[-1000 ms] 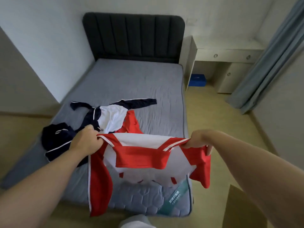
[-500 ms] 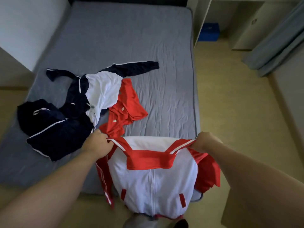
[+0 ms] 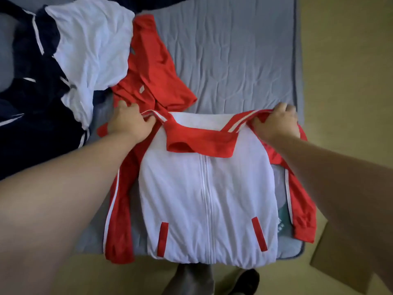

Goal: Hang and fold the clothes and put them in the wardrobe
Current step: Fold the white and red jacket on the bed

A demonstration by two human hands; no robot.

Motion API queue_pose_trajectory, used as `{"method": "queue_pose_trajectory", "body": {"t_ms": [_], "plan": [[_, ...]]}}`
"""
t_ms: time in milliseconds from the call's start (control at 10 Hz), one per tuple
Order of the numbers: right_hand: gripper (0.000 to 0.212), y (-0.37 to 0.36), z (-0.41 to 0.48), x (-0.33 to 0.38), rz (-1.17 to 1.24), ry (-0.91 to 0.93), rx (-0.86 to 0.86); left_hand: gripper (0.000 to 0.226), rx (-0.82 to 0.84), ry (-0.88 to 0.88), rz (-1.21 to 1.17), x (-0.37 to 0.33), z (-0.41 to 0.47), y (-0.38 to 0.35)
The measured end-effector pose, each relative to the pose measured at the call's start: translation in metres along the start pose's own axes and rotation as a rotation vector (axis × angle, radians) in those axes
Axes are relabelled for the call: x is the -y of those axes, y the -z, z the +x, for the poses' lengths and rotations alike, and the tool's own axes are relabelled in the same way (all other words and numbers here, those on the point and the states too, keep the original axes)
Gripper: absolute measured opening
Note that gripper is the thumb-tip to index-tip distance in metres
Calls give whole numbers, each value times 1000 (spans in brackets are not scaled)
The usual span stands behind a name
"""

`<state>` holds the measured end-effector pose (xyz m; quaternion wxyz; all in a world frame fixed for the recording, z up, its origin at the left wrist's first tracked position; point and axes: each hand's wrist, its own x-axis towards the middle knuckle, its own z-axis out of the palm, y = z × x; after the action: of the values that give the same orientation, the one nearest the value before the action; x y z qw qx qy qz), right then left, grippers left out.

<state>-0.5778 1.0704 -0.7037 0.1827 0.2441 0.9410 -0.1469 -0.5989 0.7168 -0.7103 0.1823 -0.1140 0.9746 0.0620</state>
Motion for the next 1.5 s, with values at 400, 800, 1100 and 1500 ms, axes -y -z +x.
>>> {"method": "queue_pose_trajectory", "body": {"t_ms": [400,800,1100,1500], "plan": [[70,-134,-2,35,688,-378,284,55,366,392,-845,-34,3,-118],[40,-87,44,72,1225,-409,455,76,499,534,-1703,-71,39,-81],[15,-93,14,-24,797,-578,182,18,528,311,-1018,-105,-43,-123],[62,-116,-34,-174,1866,-1159,279,32,578,136,-869,-217,-136,-177]]}}
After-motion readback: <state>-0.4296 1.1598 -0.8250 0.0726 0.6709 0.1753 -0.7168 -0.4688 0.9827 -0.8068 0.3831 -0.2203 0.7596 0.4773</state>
